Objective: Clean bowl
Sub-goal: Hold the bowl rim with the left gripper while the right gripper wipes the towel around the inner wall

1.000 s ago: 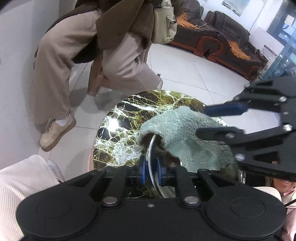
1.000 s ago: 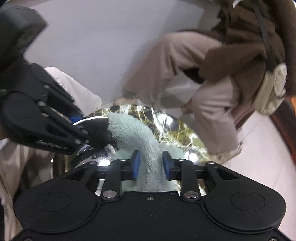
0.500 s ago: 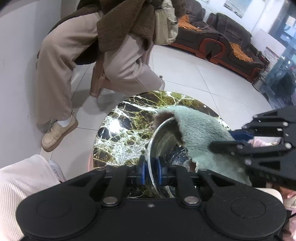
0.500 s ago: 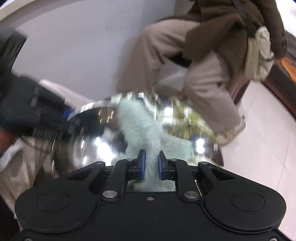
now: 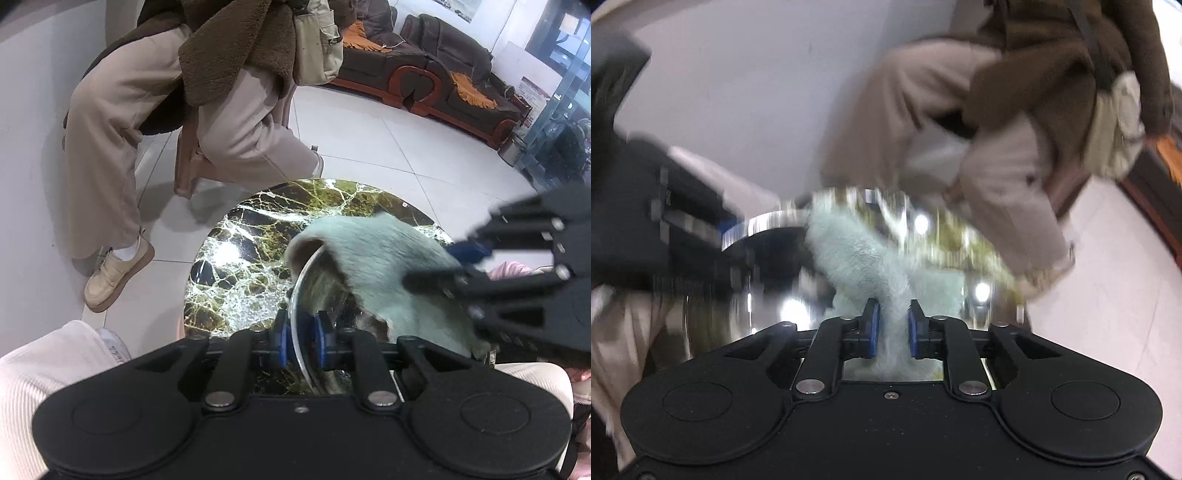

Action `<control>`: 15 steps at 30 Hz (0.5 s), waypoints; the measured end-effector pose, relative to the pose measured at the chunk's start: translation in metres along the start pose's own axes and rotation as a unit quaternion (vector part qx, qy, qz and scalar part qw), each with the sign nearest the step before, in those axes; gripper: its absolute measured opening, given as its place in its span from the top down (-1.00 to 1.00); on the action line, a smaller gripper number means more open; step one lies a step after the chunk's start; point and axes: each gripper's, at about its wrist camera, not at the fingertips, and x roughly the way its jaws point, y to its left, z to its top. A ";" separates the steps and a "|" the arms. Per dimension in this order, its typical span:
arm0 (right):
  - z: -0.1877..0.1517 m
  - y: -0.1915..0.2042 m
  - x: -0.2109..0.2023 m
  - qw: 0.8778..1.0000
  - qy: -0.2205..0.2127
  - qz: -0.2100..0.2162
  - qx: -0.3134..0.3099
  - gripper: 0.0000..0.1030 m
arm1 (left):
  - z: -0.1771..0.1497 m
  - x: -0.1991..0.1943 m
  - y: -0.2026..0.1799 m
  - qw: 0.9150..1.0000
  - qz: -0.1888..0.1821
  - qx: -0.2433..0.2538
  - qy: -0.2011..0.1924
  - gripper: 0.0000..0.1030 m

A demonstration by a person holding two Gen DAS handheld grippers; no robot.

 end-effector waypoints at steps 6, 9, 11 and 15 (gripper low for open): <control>0.025 0.007 -0.001 0.999 -0.018 -0.016 -0.038 0.71 | 0.002 0.000 -0.002 1.000 -0.001 0.014 0.006 0.72; 0.030 0.005 0.007 0.999 -0.018 -0.009 -0.035 0.69 | 0.002 0.000 -0.002 1.000 -0.001 0.010 0.005 0.72; 0.024 0.001 0.008 1.000 -0.012 -0.007 -0.019 0.70 | 0.001 0.000 -0.001 1.000 -0.003 0.006 0.004 0.73; 0.002 0.005 0.002 1.000 0.012 -0.014 -0.006 0.69 | 0.002 0.001 0.000 1.000 -0.006 0.005 0.004 0.72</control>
